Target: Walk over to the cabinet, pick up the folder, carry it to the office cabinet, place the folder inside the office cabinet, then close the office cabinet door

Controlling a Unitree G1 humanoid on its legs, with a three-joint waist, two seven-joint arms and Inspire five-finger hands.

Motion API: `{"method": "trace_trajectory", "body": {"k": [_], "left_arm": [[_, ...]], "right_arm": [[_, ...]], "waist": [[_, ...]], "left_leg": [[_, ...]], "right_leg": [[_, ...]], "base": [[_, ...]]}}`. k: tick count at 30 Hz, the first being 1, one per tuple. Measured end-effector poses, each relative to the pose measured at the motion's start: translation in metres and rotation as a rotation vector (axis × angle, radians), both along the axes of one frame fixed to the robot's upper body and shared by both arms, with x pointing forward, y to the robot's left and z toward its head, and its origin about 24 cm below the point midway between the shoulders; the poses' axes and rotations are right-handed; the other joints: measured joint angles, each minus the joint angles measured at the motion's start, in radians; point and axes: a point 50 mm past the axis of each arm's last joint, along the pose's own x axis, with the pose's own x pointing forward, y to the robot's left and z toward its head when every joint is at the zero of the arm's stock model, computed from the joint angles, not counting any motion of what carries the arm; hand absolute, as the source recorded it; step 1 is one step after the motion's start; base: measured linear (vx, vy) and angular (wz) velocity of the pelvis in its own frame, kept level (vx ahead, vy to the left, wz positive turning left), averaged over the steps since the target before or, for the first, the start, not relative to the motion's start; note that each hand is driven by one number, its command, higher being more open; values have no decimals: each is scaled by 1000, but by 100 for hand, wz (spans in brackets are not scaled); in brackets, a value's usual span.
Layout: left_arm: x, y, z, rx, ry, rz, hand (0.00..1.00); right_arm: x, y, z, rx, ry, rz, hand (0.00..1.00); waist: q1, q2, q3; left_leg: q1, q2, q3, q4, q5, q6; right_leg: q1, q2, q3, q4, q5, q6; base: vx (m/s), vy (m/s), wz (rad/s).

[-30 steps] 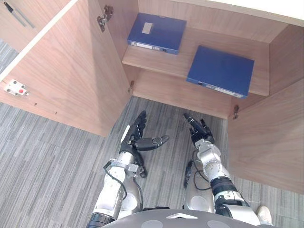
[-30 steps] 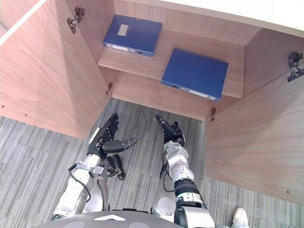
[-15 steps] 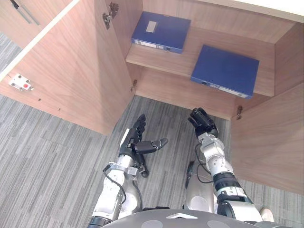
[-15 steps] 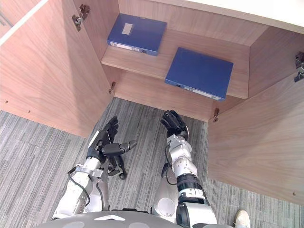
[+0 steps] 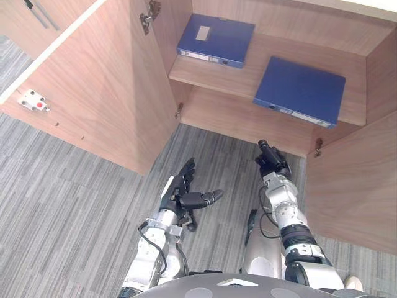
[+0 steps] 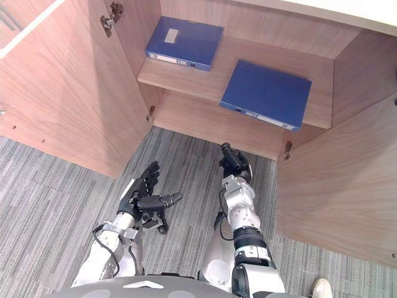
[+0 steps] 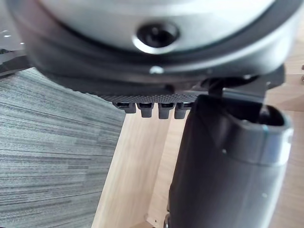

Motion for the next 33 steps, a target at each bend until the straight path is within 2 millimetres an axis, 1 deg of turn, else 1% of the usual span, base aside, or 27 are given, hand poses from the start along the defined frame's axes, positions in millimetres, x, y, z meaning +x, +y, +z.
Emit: {"method": "trace_trajectory", "body": {"k": [2, 5, 7, 9, 11, 12, 13, 16, 17, 19, 23, 26, 28, 29, 30, 32, 33], "left_arm": [[-1, -2, 0, 2, 1, -11, 100], [0, -2, 0, 3, -1, -14, 100], [0, -2, 0, 2, -2, -16, 100], [-1, -4, 1, 1, -4, -25, 100], [-1, -5, 1, 4, -5, -33, 100], [-2, -4, 1, 17, -5, -46, 100], [-2, -3, 0, 24, -4, -56, 100], [-2, 0, 2, 48, -14, -75, 100], [-3, 0, 2, 49, -14, -76, 100], [-2, 0, 3, 55, -21, -85, 100], [-2, 0, 5, 59, -30, -93, 100], [-1, 0, 7, 56, -42, -100, 100], [-1, -1, 7, 41, -37, -98, 100], [-1, 0, 7, 39, -35, -98, 100], [0, 1, 7, 46, -39, -103, 100], [-1, 1, 7, 47, -37, -102, 100], [-1, 1, 7, 45, -37, -101, 100]], "right_arm": [[2, -5, 7, -17, -20, -17, 0], [13, -14, 29, -52, -89, -31, 0], [16, -18, 39, -66, -122, -41, 0], [21, -30, 57, -85, -193, -86, 0], [23, -39, 69, -104, -226, -118, 0], [22, -44, 73, -116, -243, -137, 0], [22, -47, 74, -124, -246, -142, 0], [22, -56, 85, -145, -280, -169, 0], [22, -56, 86, -148, -281, -170, 0], [22, -62, 90, -172, -283, -180, 0], [26, -62, 98, -178, -304, -180, 0], [29, -66, 108, -201, -330, -179, 0], [32, -67, 115, -209, -349, -179, 0], [33, -67, 118, -212, -355, -180, 0], [33, -70, 121, -222, -362, -182, 0], [34, -73, 126, -237, -370, -187, 0], [35, -76, 132, -250, -383, -191, 0]], "waist": [[1, 7, -2], [-1, 14, -3], [0, 17, -3], [0, 29, -6], [2, 32, -6], [4, 32, -6], [6, 32, -6], [4, 41, -7], [4, 42, -7], [4, 49, -4], [1, 53, -2], [2, 53, 0], [-1, 54, 1], [-1, 55, 3], [-1, 56, 17], [-1, 59, 22], [-1, 59, 22]], "left_leg": [[-9, -3, 0, 4, 0, 0], [-12, -6, -1, 20, -3, 2], [-16, -6, -2, 24, -6, 5], [-35, -5, -11, 39, -8, 7], [-45, -6, -12, 47, -12, 11], [-47, -6, -13, 58, -17, 18], [-48, -6, -14, 66, -21, 18], [-86, 0, -19, 107, -37, 18], [-89, 2, -19, 111, -38, 18], [-110, 8, -19, 142, -50, 27], [-125, 18, -19, 189, -74, 28], [-154, 26, -20, 222, -83, 32], [-176, 30, -25, 248, -92, 23], [-183, 34, -27, 259, -95, 25], [-184, 39, -32, 277, -102, 27], [-195, 40, -38, 293, -108, 27], [-211, 41, -41, 302, -108, 27]], "right_leg": [[-9, -5, 1, 5, 0, 1], [-14, -10, 7, 21, -3, 3], [-17, -11, 10, 26, -4, 4], [-23, -12, 6, 36, -5, 4], [-36, -15, 8, 45, -6, 5], [-40, -19, 11, 59, -13, 9], [-42, -21, 13, 67, -17, 9], [-78, -25, 21, 102, -26, 13], [-81, -25, 22, 105, -26, 14], [-98, -26, 33, 132, -33, 20], [-127, -26, 54, 178, -51, 23], [-161, -26, 68, 216, -62, 23], [-185, -27, 75, 242, -70, 23], [-191, -26, 76, 252, -73, 24], [-190, -26, 77, 269, -82, 25], [-197, -27, 79, 284, -88, 26], [-213, -27, 81, 295, -89, 25]], "base": [[1, 43, 5], [-3, 23, 1], [-12, 16, 2], [-37, 46, 7], [-49, 40, 6], [-57, 45, 3], [-51, 52, 4], [-42, 54, 3], [-34, 74, -4], [-12, 57, -3], [-42, 60, -4], [-52, 36, -2], [-59, 44, 0], [-74, 55, 0], [-57, 45, 1], [-61, 48, 3], [-62, 53, 4]]}}
